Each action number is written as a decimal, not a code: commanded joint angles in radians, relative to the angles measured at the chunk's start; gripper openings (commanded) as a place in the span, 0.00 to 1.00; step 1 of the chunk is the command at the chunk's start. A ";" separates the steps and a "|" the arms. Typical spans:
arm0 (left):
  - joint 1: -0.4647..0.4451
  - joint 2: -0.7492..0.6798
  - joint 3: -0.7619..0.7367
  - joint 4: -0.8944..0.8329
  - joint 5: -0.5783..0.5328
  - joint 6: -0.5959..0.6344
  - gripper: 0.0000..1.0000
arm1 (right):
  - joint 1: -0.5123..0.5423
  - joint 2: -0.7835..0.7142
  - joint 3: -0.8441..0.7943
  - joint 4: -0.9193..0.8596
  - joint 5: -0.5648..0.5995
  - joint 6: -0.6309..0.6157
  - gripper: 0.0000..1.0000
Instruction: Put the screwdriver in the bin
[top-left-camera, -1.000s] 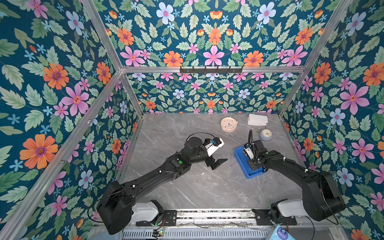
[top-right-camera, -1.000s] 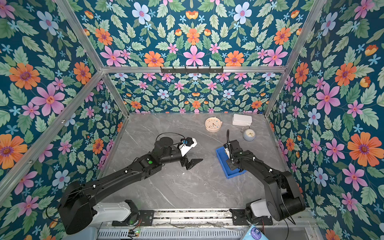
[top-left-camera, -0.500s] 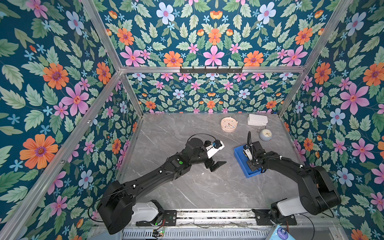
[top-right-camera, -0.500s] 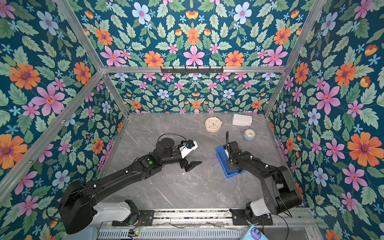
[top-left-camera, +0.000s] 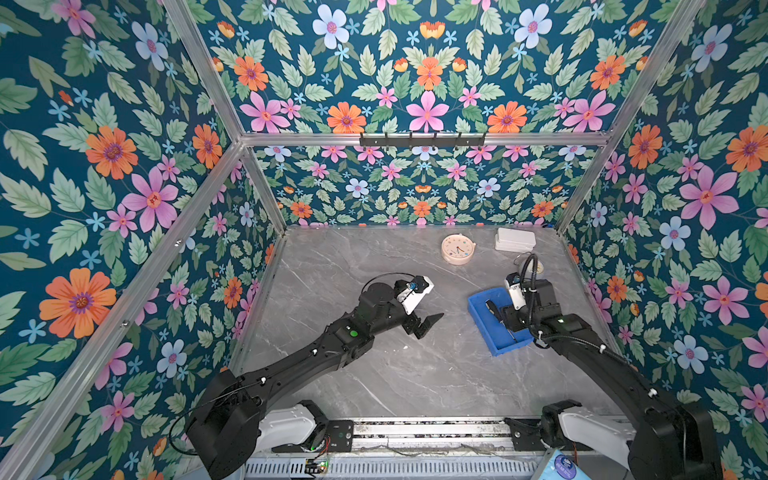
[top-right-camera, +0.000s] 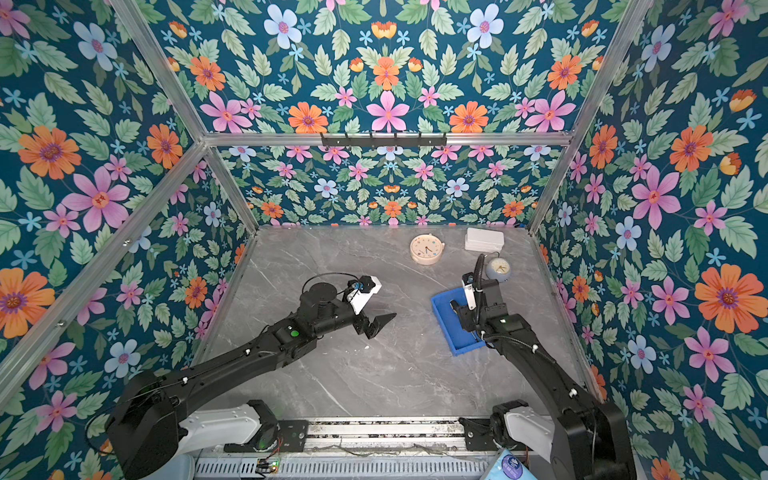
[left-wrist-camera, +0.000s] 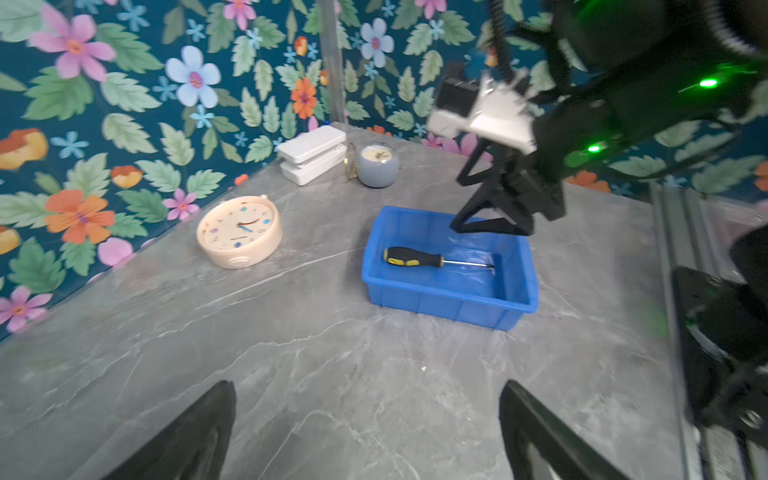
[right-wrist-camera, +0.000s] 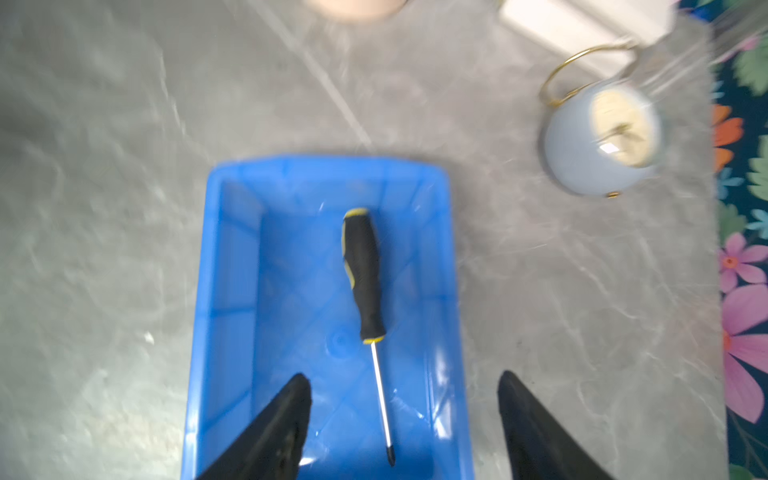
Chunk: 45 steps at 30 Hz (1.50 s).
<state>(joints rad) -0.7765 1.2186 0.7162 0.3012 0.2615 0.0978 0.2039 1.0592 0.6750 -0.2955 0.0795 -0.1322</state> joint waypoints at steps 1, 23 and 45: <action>0.060 -0.005 -0.037 0.153 -0.085 -0.083 1.00 | -0.059 -0.069 -0.025 0.134 -0.079 0.075 0.83; 0.533 -0.050 -0.357 0.457 -0.408 -0.076 1.00 | -0.214 -0.101 -0.327 0.714 -0.059 0.221 0.99; 0.697 0.342 -0.433 0.917 -0.449 -0.060 1.00 | -0.214 0.282 -0.347 1.058 -0.049 0.181 0.99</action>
<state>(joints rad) -0.0837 1.5387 0.2893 1.1118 -0.1814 0.0334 -0.0105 1.3197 0.3210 0.6861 0.0322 0.0666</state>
